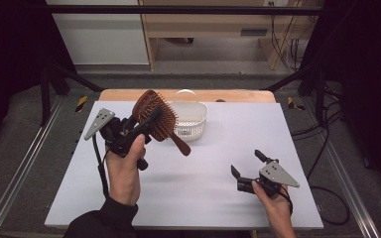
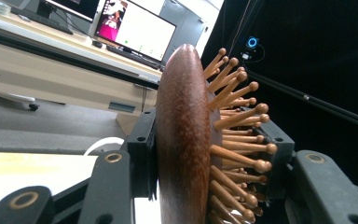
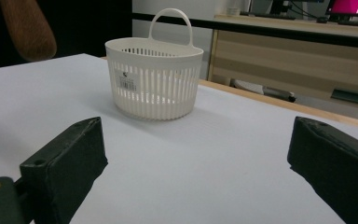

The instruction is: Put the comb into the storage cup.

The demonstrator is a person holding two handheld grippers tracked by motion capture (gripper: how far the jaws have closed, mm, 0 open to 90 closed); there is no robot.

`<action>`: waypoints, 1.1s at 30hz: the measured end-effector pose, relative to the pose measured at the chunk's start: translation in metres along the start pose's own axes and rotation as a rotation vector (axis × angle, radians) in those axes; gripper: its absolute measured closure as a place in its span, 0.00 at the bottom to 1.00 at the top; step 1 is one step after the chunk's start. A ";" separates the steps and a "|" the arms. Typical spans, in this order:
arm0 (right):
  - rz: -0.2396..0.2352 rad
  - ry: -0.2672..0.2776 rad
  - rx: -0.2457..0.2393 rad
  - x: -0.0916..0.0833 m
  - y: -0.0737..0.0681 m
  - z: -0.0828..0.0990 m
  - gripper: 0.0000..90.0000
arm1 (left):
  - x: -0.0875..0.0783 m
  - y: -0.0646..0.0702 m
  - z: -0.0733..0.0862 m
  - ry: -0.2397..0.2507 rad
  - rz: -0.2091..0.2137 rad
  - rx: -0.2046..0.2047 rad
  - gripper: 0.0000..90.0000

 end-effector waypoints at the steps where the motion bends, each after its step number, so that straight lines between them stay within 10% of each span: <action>1: -0.003 -0.006 0.006 0.000 0.000 0.002 0.04 | 0.002 -0.001 -0.003 0.003 -0.003 0.001 0.57; 33: 0.003 -0.021 0.039 0.001 0.001 0.006 0.02 | 0.087 -0.022 -0.047 0.050 -0.065 0.080 0.57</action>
Point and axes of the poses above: each handheld gripper's, and its own axes: x roughly forward along the jaws, z roughly out of its underside, y roughly to its right, the point moved 10 cm from there along x, roughly forward along the jaws, and after that the axes turned 1 degree about -x, right-handed, at the moved point
